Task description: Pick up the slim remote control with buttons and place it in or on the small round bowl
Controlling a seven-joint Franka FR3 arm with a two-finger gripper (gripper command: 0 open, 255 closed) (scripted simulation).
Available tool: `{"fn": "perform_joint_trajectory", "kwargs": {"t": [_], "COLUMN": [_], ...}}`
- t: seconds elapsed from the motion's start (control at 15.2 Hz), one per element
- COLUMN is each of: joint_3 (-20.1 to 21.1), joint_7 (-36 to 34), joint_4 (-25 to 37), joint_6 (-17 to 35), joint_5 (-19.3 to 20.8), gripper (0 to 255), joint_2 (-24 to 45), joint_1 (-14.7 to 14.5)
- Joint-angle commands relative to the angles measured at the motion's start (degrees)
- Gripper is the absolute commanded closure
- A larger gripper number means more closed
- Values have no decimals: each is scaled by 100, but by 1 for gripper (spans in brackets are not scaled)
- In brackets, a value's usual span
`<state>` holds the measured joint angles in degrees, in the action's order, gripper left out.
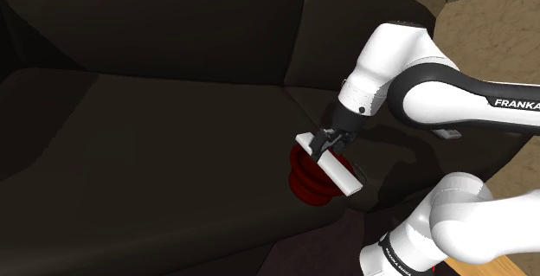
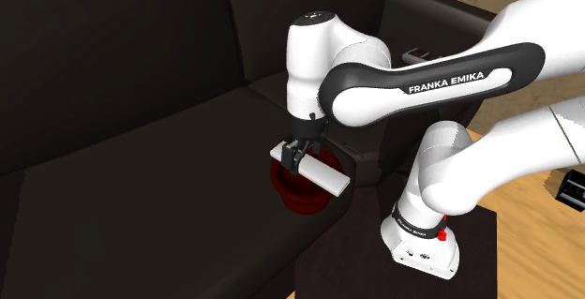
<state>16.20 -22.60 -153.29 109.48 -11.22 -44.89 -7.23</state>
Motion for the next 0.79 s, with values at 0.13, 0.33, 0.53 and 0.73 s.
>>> {"fn": "perform_joint_trajectory", "kwargs": {"t": [0.13, 0.33, 0.53, 0.73], "joint_3": [-100, -124, -124, -123], "joint_7": [-14, -18, -18, -18], "joint_4": [530, 678, 678, 677], "joint_6": [-605, -757, -757, -756], "joint_5": [91, 113, 113, 113], "gripper": [0, 0, 0, 0], "joint_2": [-76, -81, -81, -81], "joint_1": [35, 45, 45, 45]}}
